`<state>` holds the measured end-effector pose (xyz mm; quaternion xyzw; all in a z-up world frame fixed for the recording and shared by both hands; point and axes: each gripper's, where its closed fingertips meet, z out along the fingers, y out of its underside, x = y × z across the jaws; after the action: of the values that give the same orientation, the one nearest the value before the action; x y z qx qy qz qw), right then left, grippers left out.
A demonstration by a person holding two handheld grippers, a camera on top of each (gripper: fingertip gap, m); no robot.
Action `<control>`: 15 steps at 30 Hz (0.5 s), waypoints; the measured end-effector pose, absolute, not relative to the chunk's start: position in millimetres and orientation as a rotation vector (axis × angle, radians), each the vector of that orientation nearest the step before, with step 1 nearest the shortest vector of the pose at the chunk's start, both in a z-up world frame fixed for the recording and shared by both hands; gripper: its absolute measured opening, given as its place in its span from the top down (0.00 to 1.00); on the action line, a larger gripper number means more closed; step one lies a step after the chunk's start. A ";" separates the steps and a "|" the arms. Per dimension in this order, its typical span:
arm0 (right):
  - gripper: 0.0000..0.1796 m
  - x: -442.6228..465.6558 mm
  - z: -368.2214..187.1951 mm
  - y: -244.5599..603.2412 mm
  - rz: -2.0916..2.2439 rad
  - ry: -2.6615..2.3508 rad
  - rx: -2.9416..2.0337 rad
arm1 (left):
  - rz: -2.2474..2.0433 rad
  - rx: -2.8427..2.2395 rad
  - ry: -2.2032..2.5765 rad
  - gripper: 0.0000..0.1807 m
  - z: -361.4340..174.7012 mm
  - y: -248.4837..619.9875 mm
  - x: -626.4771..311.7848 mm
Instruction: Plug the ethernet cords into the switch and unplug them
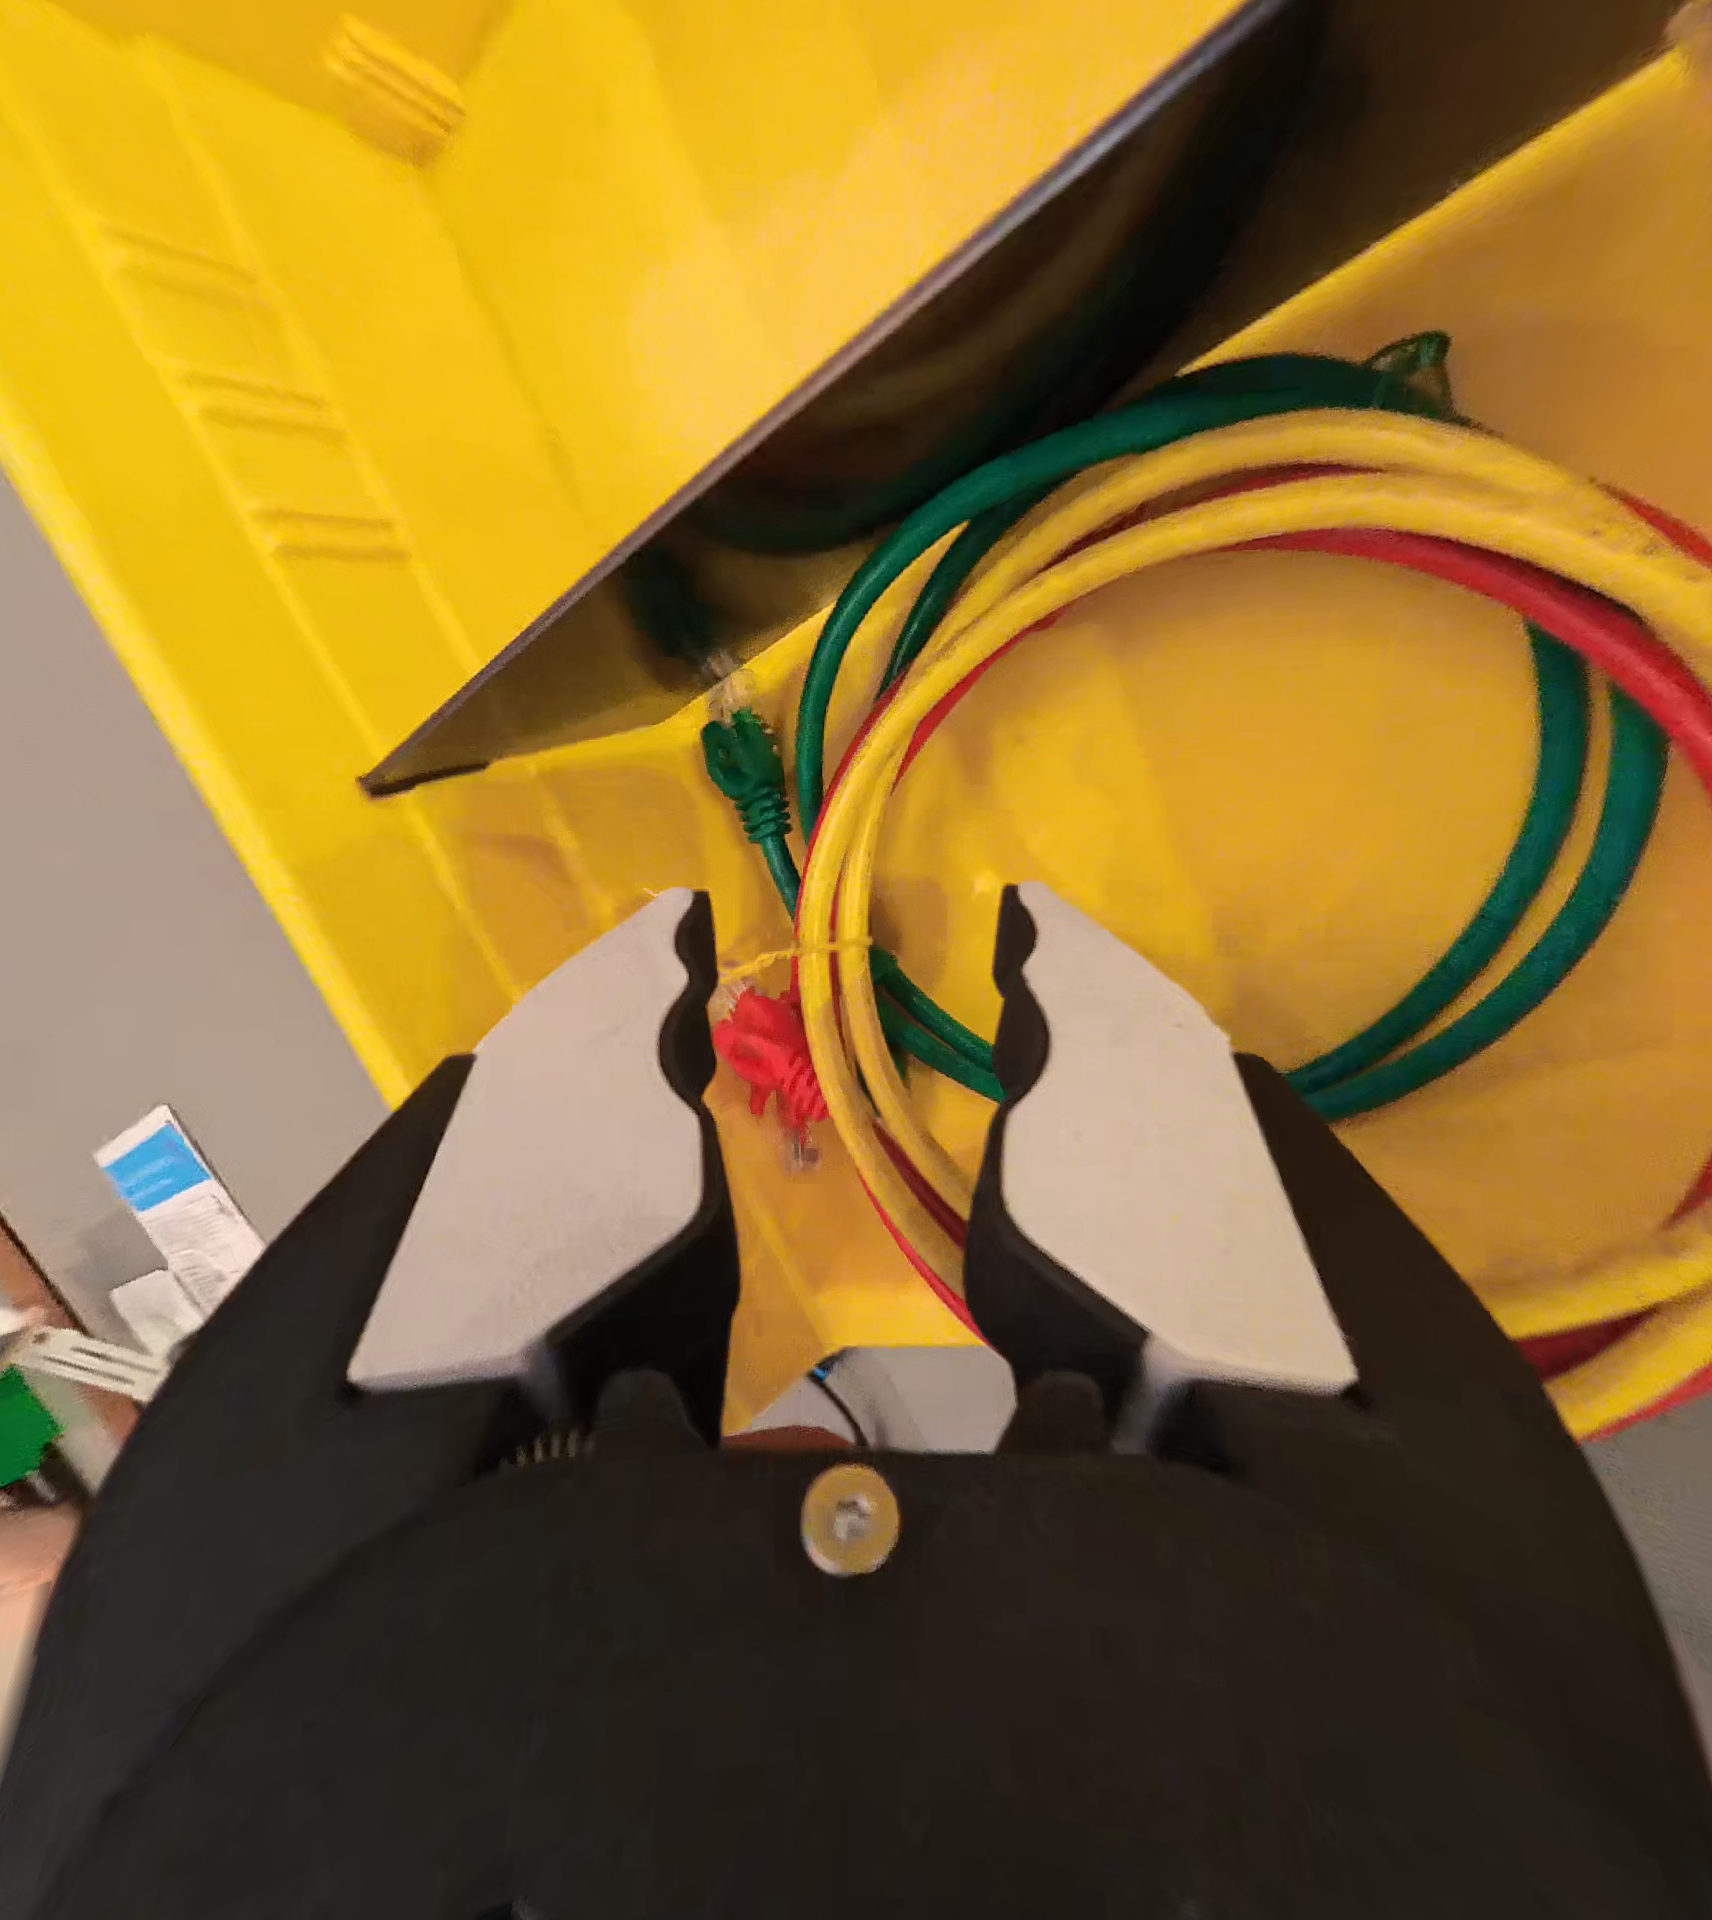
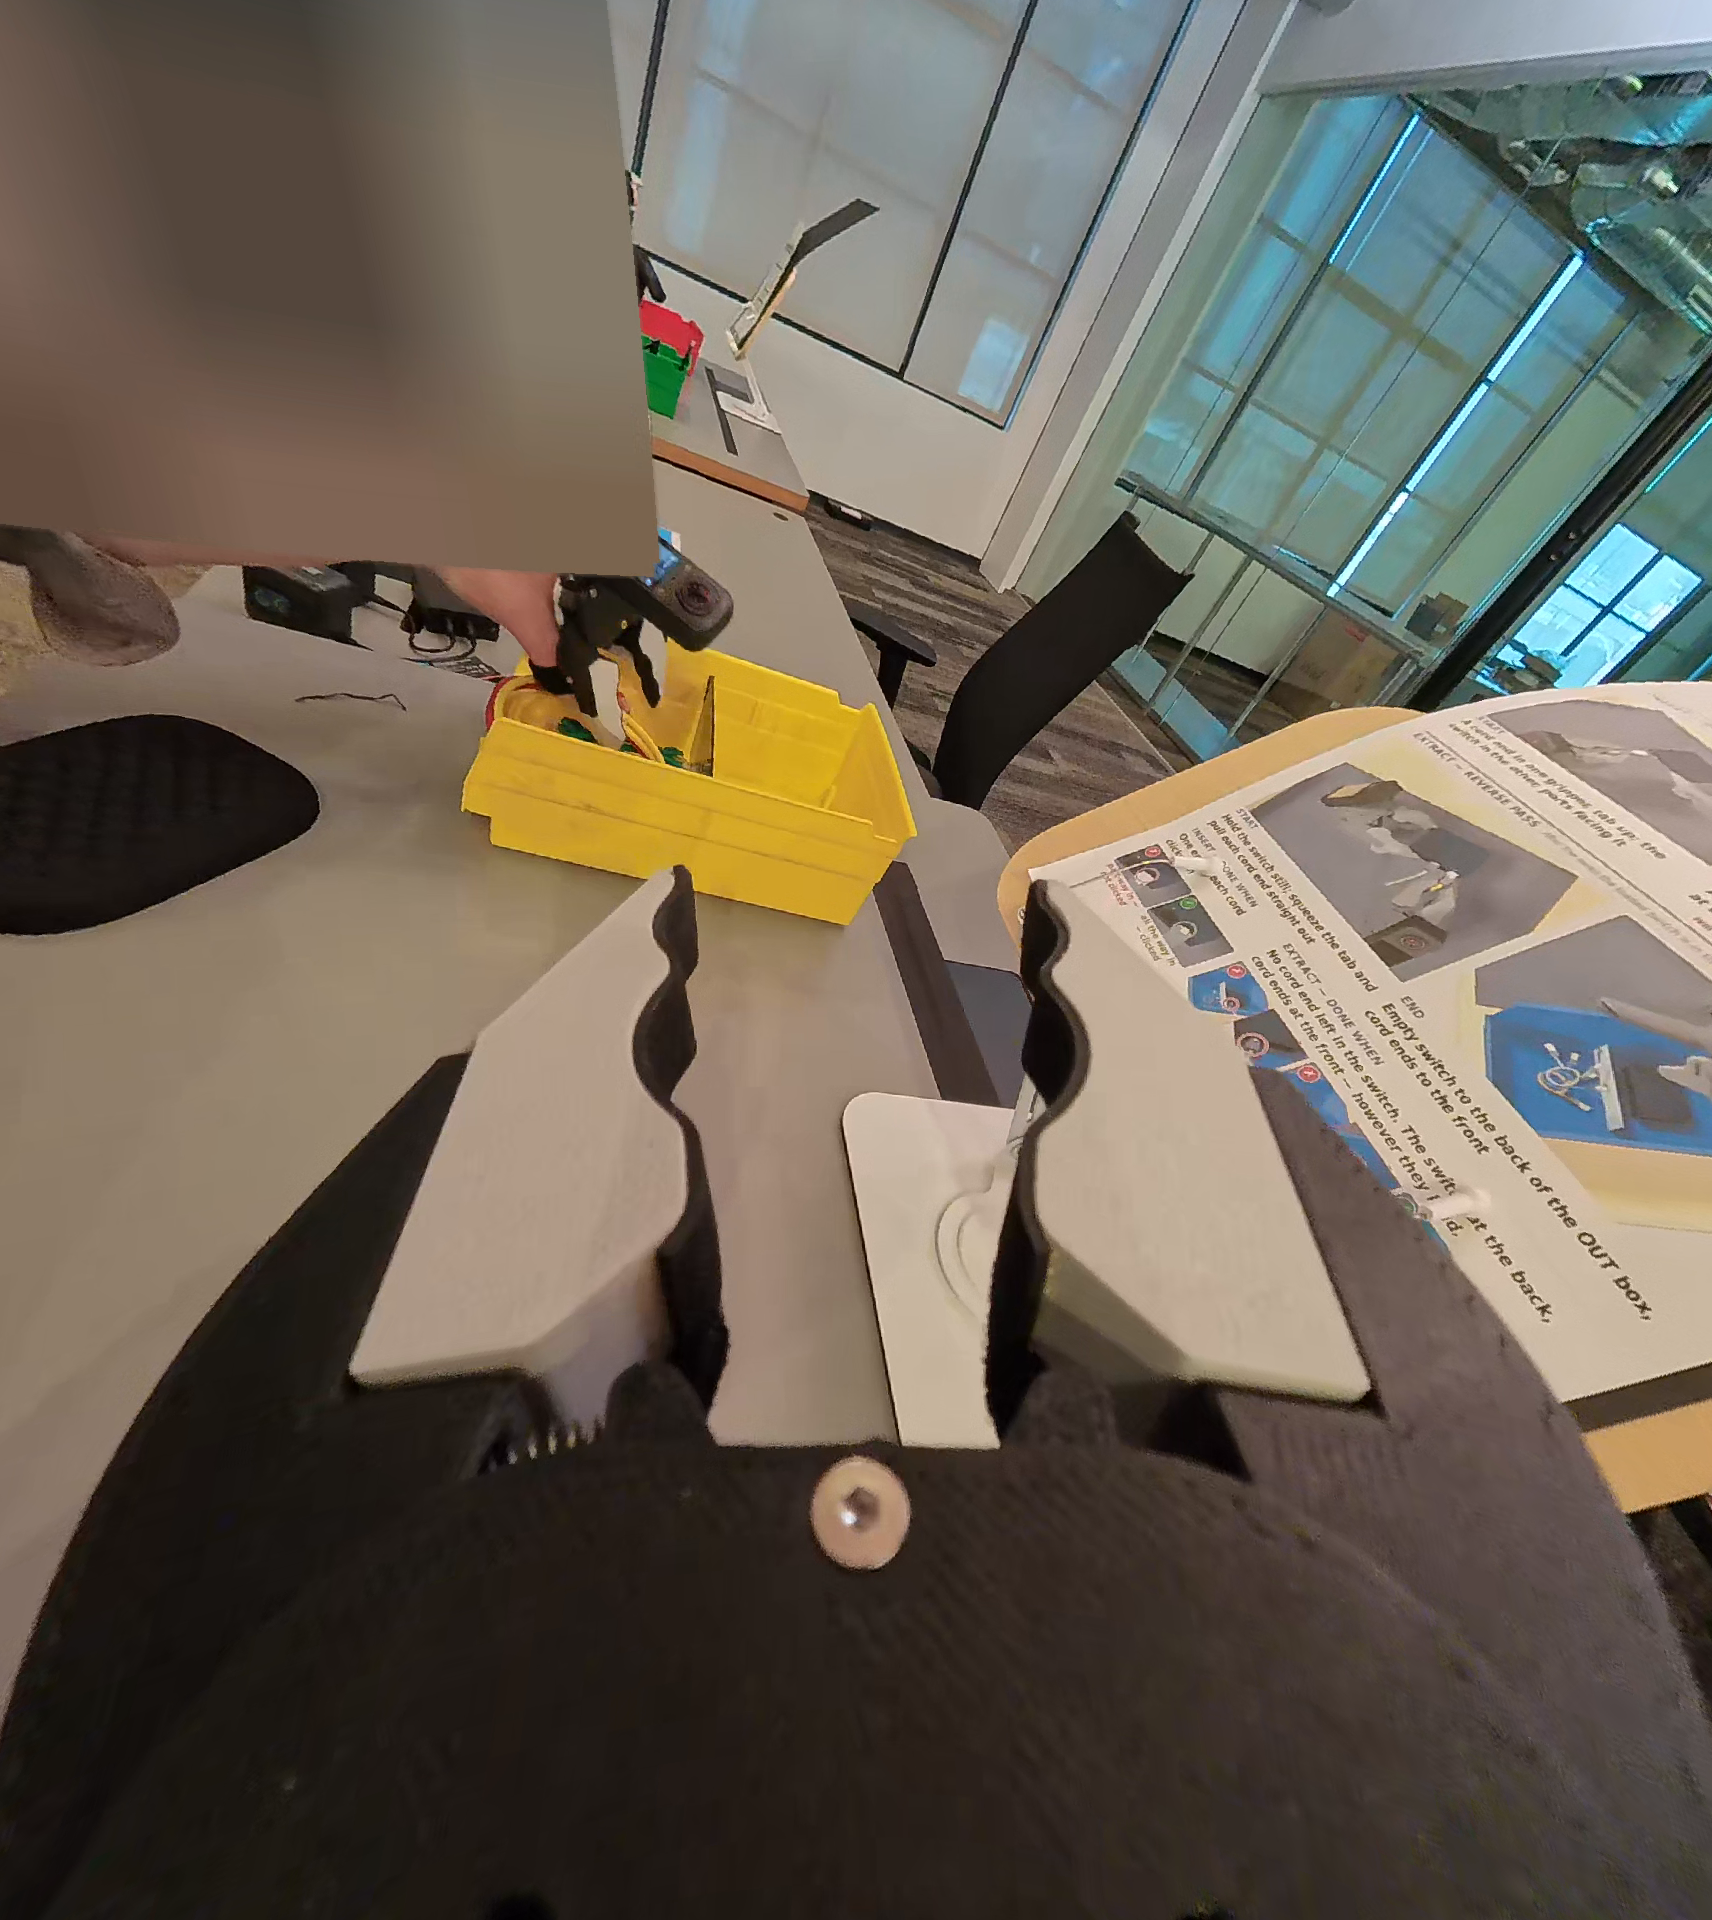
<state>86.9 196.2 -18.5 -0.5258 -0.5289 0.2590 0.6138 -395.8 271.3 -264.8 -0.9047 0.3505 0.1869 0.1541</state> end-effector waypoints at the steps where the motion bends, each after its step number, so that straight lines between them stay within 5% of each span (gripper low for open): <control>1: 0.66 87.0 -19.0 196.7 0.596 -1.220 -1.214 | 0.548 -2.612 1.037 0.74 -268.5 272.6 -396.0; 5: 0.66 87.0 -19.8 197.0 0.601 -1.222 -1.214 | 0.592 -2.649 1.096 0.93 -276.8 277.9 -402.5; 15: 0.66 86.1 -20.0 196.5 0.609 -1.226 -1.211 | 0.654 -2.518 1.072 0.95 -242.3 282.5 -407.2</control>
<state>86.1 196.5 -20.0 -0.5247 -0.5313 0.2638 0.6106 -407.2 282.5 -242.3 -0.8828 0.3758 0.2295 0.1634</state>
